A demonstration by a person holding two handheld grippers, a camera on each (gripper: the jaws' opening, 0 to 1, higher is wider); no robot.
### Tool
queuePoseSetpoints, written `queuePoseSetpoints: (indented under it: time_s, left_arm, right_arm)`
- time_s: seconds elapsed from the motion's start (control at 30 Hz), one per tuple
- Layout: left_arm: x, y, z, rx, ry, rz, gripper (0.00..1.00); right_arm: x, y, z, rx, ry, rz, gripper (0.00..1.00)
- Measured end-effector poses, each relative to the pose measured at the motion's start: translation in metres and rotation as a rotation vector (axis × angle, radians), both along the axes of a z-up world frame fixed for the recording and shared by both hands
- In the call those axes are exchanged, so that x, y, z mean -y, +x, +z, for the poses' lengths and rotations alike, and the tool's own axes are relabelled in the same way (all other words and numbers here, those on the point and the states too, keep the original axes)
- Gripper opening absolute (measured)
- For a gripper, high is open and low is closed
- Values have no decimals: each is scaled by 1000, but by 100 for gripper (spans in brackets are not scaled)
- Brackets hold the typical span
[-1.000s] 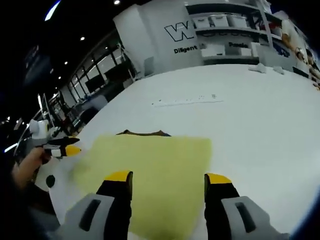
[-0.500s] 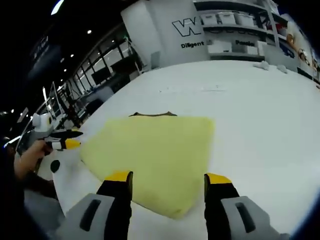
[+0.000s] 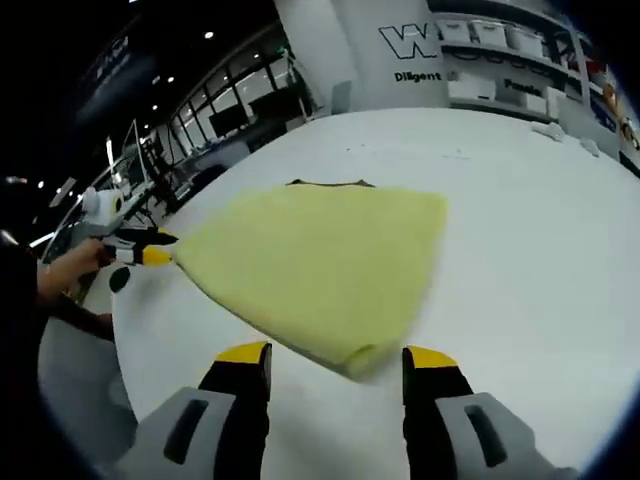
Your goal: Fold the garment on the visible template until the final outline fits inside the template.
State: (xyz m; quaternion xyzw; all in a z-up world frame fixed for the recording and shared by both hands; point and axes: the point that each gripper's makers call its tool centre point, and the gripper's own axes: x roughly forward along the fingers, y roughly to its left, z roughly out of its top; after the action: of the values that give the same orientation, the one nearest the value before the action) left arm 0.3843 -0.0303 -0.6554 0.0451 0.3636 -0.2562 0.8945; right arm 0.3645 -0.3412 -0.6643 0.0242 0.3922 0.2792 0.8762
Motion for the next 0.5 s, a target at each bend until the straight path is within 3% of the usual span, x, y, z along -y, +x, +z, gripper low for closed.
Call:
queuePoseSetpoints:
  time_s: [0.13,0.5]
  left_arm:
    - [1,-3,-2,-25,-16,19,35]
    - [4,-3,-5,-30,-49,52,23]
  right_arm:
    - [6,-4,-3,3,-7,-4,35]
    - [14,-1,0,50,-24,-27,15]
